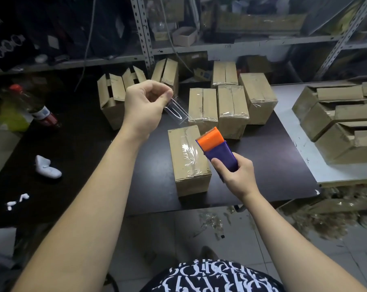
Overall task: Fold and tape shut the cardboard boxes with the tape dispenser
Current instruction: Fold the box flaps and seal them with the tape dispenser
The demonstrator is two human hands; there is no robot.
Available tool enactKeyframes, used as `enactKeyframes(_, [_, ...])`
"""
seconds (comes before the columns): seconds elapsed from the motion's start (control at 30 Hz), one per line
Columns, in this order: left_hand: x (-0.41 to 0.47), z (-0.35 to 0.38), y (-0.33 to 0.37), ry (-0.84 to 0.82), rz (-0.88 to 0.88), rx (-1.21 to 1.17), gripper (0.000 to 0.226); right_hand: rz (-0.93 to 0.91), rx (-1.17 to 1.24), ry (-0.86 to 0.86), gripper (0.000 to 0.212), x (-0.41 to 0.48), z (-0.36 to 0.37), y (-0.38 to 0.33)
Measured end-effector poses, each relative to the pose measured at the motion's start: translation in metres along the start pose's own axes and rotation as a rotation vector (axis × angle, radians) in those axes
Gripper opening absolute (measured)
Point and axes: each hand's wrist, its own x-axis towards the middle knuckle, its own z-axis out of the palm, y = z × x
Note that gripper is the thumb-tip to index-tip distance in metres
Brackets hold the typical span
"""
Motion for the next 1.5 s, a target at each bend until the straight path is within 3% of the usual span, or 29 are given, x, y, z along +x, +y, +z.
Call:
enactKeyframes(0.13, [-0.006, -0.002, -0.004, -0.049, 0.041, 0.042, 0.005, 0.006, -0.136, 0.009, 0.031, 0.003, -0.003, -0.002])
enactKeyframes(0.23, [-0.016, 0.006, 0.004, -0.122, 0.217, 0.092, 0.004, 0.017, -0.298, 0.068, 0.036, 0.008, -0.005, 0.001])
enactKeyframes(0.33, [-0.034, 0.033, 0.010, -0.328, 0.426, 0.114, 0.004, 0.122, -0.373, 0.159, 0.046, 0.013, -0.007, -0.005])
enactKeyframes(0.43, [-0.053, 0.059, 0.013, -0.443, 0.482, 0.122, 0.005, 0.321, -0.330, 0.211, 0.056, 0.029, -0.008, -0.008])
enactKeyframes(0.53, [-0.061, 0.064, 0.022, -0.401, 0.439, 0.018, 0.006, 0.608, -0.373, 0.314, 0.065, 0.040, -0.017, 0.001])
enactKeyframes(0.63, [-0.060, 0.055, 0.030, -0.352, 0.315, -0.062, 0.004, 0.506, -0.511, 0.308, 0.058, 0.040, -0.026, 0.011])
enactKeyframes(0.77, [-0.061, 0.047, 0.025, -0.305, 0.014, -0.201, 0.007, 0.473, -0.755, 0.143, 0.048, 0.036, -0.019, 0.031])
enactKeyframes(0.87, [-0.067, 0.044, 0.026, -0.314, -0.094, -0.257, 0.006, 0.421, -0.818, 0.054, 0.043, 0.022, -0.015, 0.054])
enactKeyframes(1.0, [-0.074, 0.039, 0.018, -0.333, -0.205, -0.260, 0.009, 0.335, -0.684, 0.099, 0.047, 0.013, -0.018, 0.066])
enactKeyframes(1.1, [-0.077, 0.037, 0.011, -0.339, -0.287, -0.258, 0.006, 0.108, -0.445, 0.183, 0.043, 0.018, -0.009, 0.039])
enactKeyframes(1.13, [-0.078, 0.036, 0.010, -0.348, -0.302, -0.258, 0.005, 0.038, -0.329, 0.118, 0.048, 0.022, -0.004, 0.023])
enactKeyframes(1.2, [-0.079, 0.034, 0.008, -0.362, -0.304, -0.265, 0.003, 0.015, -0.086, -0.173, 0.056, 0.029, 0.004, -0.009])
enactKeyframes(1.3, [-0.080, 0.029, 0.003, -0.329, -0.301, -0.237, 0.005, 0.153, 0.133, -0.502, 0.034, 0.031, 0.010, -0.033])
enactKeyframes(1.4, [-0.082, 0.024, -0.007, -0.242, -0.320, -0.197, 0.005, 0.168, 0.228, -0.508, 0.010, 0.025, 0.006, -0.031])
enactKeyframes(1.5, [-0.086, 0.021, -0.020, -0.131, -0.370, -0.193, 0.003, 0.207, 0.294, -0.479, 0.016, 0.021, -0.001, -0.020])
